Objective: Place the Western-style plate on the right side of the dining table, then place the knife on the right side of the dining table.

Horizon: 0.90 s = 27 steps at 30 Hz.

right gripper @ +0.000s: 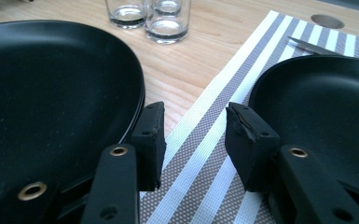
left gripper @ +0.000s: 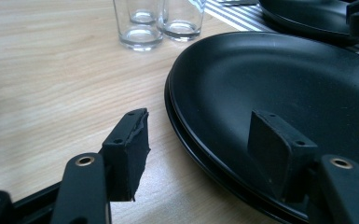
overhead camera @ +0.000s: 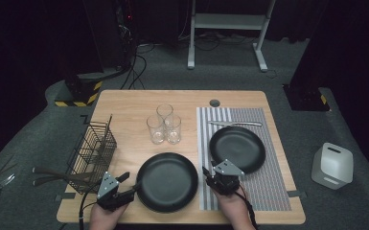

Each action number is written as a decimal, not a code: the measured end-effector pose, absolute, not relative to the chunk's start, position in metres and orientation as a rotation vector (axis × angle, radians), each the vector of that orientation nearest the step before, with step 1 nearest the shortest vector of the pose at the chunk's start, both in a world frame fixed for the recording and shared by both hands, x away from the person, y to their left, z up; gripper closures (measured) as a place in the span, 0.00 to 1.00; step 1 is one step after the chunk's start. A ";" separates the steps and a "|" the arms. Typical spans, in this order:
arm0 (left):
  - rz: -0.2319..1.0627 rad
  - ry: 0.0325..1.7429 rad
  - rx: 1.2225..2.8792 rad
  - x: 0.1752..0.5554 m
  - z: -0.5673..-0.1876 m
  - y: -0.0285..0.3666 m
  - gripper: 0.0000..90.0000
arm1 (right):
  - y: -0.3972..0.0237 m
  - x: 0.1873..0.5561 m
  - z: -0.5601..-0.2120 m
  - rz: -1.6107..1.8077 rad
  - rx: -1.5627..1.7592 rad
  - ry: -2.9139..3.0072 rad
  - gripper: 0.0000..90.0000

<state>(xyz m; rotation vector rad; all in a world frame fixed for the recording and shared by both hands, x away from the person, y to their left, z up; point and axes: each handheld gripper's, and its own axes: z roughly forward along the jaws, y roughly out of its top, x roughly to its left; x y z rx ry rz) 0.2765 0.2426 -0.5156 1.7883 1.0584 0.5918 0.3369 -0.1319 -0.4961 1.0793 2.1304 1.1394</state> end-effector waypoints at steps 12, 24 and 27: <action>0.661 1.058 1.743 0.274 -0.478 0.241 0.43 | -0.137 0.332 -0.502 1.178 1.052 2.142 0.66; 0.734 1.013 1.699 0.273 -0.443 0.243 0.45 | -0.142 0.332 -0.502 1.210 1.043 2.130 0.64; 0.751 1.001 1.701 0.275 -0.435 0.245 0.45 | -0.144 0.333 -0.502 1.216 1.051 2.131 0.63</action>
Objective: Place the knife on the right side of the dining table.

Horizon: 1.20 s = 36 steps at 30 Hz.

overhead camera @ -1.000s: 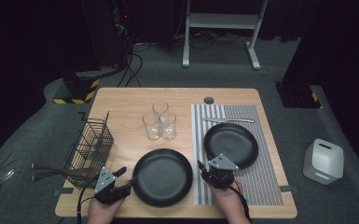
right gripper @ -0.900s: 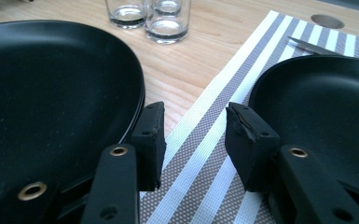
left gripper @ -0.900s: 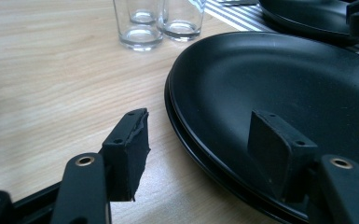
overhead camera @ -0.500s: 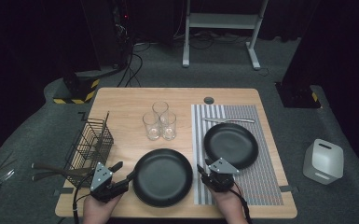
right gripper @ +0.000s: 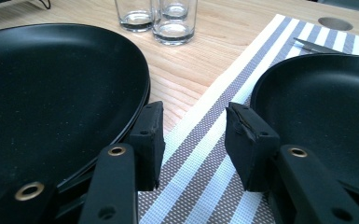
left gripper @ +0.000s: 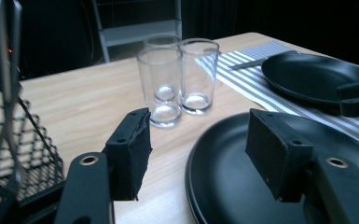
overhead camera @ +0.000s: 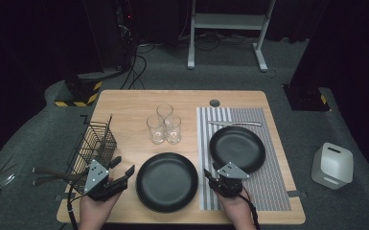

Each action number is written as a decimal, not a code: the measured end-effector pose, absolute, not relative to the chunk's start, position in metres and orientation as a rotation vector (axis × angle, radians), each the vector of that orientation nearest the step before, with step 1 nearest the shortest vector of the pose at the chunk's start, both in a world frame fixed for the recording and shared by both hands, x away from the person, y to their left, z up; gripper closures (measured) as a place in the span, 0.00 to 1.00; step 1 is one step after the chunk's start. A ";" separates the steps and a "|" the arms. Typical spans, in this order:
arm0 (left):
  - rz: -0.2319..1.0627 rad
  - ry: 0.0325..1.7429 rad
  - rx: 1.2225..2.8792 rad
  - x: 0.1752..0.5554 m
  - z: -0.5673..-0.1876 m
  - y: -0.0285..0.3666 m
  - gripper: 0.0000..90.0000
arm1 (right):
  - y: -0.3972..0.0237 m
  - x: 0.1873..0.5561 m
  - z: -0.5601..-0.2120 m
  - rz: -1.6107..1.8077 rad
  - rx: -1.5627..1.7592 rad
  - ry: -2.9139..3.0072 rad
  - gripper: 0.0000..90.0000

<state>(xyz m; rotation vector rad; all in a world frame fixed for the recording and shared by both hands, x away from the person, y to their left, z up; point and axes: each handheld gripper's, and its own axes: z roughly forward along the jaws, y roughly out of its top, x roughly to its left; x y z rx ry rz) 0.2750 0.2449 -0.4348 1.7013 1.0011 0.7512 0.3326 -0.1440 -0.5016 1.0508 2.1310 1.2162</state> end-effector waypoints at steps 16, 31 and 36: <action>0.876 1.028 1.644 0.276 -0.394 0.274 0.46 | -0.149 0.331 -0.507 1.233 1.069 2.134 0.60; 0.911 1.101 1.619 0.293 -0.379 0.291 0.47 | -0.147 0.330 -0.510 1.230 1.051 2.154 0.65; 0.932 1.118 1.628 0.302 -0.376 0.292 0.48 | -0.147 0.330 -0.510 1.221 1.059 2.153 0.66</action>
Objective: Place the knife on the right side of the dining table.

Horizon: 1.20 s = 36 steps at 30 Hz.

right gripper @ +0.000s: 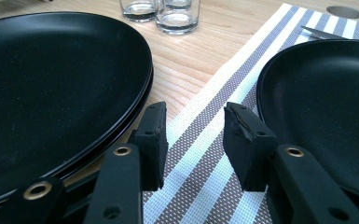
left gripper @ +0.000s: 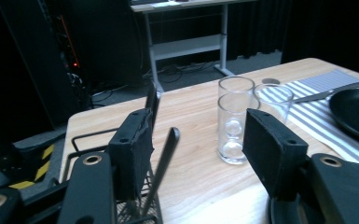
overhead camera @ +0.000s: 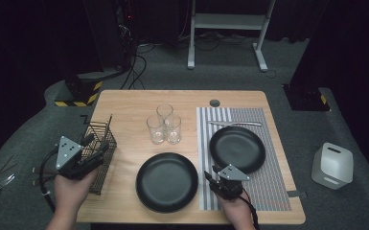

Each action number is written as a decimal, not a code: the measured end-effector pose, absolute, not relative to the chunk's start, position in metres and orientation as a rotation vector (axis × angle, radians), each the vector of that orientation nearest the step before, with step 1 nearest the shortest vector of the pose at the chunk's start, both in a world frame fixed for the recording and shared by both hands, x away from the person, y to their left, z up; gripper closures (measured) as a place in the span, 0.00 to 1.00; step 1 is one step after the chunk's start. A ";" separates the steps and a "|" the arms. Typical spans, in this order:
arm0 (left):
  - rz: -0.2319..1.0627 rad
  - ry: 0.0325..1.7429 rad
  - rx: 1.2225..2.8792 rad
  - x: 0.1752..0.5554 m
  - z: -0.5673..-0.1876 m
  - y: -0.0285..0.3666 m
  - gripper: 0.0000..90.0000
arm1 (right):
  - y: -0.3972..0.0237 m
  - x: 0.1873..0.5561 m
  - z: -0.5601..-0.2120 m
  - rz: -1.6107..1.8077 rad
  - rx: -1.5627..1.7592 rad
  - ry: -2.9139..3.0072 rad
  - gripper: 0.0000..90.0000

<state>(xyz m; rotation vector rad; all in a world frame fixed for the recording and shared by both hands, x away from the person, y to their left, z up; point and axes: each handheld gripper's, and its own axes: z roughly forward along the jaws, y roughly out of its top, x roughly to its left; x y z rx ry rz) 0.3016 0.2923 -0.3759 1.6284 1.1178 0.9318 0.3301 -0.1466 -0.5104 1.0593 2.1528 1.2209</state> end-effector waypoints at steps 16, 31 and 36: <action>0.926 1.155 1.622 0.324 -0.372 0.298 0.50 | -0.150 0.330 -0.510 1.226 1.080 2.137 0.64; 0.860 1.204 1.685 0.340 -0.378 0.300 0.68 | -0.151 0.328 -0.509 1.233 1.083 2.129 0.62; 0.888 1.214 1.738 0.342 -0.381 0.294 0.74 | -0.151 0.328 -0.509 1.239 1.088 2.125 0.62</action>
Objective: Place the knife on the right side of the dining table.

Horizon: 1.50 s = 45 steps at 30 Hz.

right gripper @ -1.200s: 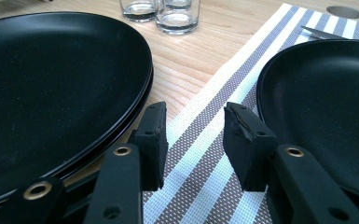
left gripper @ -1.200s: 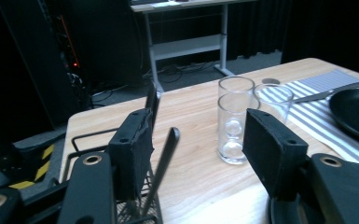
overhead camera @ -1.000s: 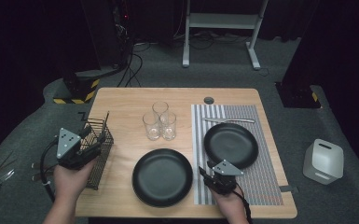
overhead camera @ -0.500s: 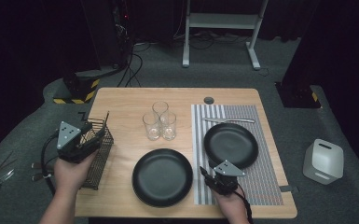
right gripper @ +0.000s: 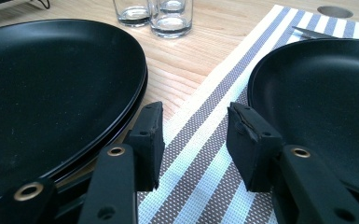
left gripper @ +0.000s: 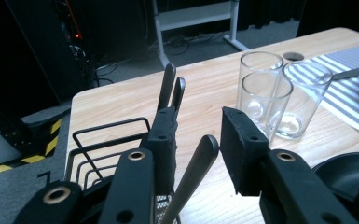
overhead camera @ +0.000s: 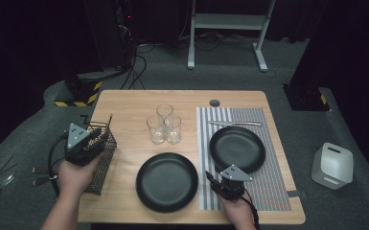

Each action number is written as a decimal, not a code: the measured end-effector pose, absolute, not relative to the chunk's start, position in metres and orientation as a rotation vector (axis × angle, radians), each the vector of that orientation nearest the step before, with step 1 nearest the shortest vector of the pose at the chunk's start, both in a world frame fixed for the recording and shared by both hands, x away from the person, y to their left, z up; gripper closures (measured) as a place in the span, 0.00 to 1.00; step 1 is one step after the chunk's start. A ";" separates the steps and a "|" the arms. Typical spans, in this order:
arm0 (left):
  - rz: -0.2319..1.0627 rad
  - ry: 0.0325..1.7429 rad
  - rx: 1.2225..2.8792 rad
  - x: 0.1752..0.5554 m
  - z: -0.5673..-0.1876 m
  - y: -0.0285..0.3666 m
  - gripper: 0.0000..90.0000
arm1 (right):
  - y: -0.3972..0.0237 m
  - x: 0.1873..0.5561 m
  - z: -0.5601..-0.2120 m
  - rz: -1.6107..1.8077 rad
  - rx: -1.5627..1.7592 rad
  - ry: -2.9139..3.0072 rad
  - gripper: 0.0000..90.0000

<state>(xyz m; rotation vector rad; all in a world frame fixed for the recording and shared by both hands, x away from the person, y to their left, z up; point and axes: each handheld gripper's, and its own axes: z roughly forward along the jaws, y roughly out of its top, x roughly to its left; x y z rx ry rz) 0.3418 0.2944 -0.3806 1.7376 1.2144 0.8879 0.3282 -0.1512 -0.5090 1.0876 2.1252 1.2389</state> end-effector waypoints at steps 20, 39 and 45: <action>0.932 1.236 1.641 0.337 -0.379 0.300 0.95 | -0.150 0.327 -0.510 1.258 1.095 2.121 0.61; 0.965 1.186 1.523 0.326 -0.376 0.308 0.96 | -0.145 0.328 -0.513 1.252 1.097 2.137 0.59; 0.985 1.180 1.520 0.323 -0.370 0.311 0.96 | -0.143 0.329 -0.515 1.246 1.091 2.149 0.59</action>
